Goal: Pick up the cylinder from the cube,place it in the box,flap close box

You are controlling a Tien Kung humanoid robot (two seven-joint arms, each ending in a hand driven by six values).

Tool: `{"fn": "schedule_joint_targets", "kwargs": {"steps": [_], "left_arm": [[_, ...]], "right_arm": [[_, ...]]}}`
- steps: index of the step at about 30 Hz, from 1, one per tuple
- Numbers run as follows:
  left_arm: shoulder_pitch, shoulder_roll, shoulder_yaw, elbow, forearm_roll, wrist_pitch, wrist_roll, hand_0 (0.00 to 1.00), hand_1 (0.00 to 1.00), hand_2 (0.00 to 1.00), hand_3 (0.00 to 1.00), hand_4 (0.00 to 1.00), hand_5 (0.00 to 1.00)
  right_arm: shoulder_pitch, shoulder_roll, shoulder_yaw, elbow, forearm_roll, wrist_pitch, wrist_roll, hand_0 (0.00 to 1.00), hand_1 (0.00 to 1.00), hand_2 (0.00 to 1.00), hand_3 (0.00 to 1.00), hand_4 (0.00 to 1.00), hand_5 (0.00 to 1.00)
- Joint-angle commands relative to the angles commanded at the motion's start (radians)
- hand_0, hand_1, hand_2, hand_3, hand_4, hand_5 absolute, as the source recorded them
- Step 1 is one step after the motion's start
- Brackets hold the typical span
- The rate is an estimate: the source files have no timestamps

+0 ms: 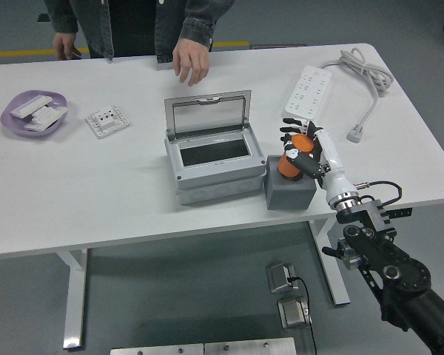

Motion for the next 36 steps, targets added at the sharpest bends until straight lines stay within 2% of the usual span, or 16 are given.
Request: {"fn": "schedule_joint_targets", "kwargs": {"steps": [7,8,18,25,26,31,32,36], "left_arm": [[0.000,0.001,0.001,0.000,0.001,0.000,-0.002,0.632,0.482,0.514,0.612,0.580,0.124],[0.000,0.001,0.001,0.000,0.001,0.000,-0.002,0.633,0.482,0.514,0.613,0.581,0.124],[-0.001,0.000,0.003,0.000,-0.003,0.000,-0.003,0.633,0.488,0.518,0.614,0.584,0.125],[-0.001,0.001,-0.002,0.000,0.001,0.002,-0.004,0.633,0.491,0.521,0.615,0.585,0.124],[-0.001,0.001,-0.002,0.000,0.001,0.002,-0.004,0.634,0.496,0.526,0.617,0.591,0.125],[0.000,0.002,-0.006,0.000,0.003,0.004,-0.005,0.634,0.496,0.526,0.617,0.591,0.125],[0.000,0.003,-0.007,0.000,0.003,0.005,-0.005,0.635,0.506,0.527,0.618,0.594,0.128],[0.000,0.005,-0.011,0.000,0.007,0.007,-0.005,0.635,0.506,0.527,0.618,0.594,0.128]], "right_arm": [[0.003,-0.002,-0.003,-0.001,0.000,-0.001,0.001,0.540,0.580,0.640,0.697,0.002,0.002],[0.002,-0.002,-0.003,-0.001,0.000,-0.001,0.002,0.564,0.596,0.658,0.721,0.002,0.002],[0.009,-0.002,-0.005,0.001,-0.009,-0.010,0.001,0.567,0.599,0.661,0.710,0.002,0.002],[0.055,-0.006,-0.026,0.035,-0.044,-0.030,-0.036,0.557,0.601,0.660,0.707,0.002,0.002],[0.063,-0.005,-0.029,0.040,-0.055,-0.032,-0.043,0.438,0.548,0.658,0.706,0.002,0.002],[0.115,0.006,-0.064,0.059,-0.115,-0.064,-0.077,0.438,0.548,0.658,0.706,0.002,0.002],[0.126,0.009,-0.077,0.060,-0.122,-0.075,-0.081,0.212,0.347,0.541,0.546,0.002,0.002],[0.175,0.026,-0.144,0.051,-0.174,-0.112,-0.098,0.212,0.347,0.541,0.546,0.002,0.002]]}}
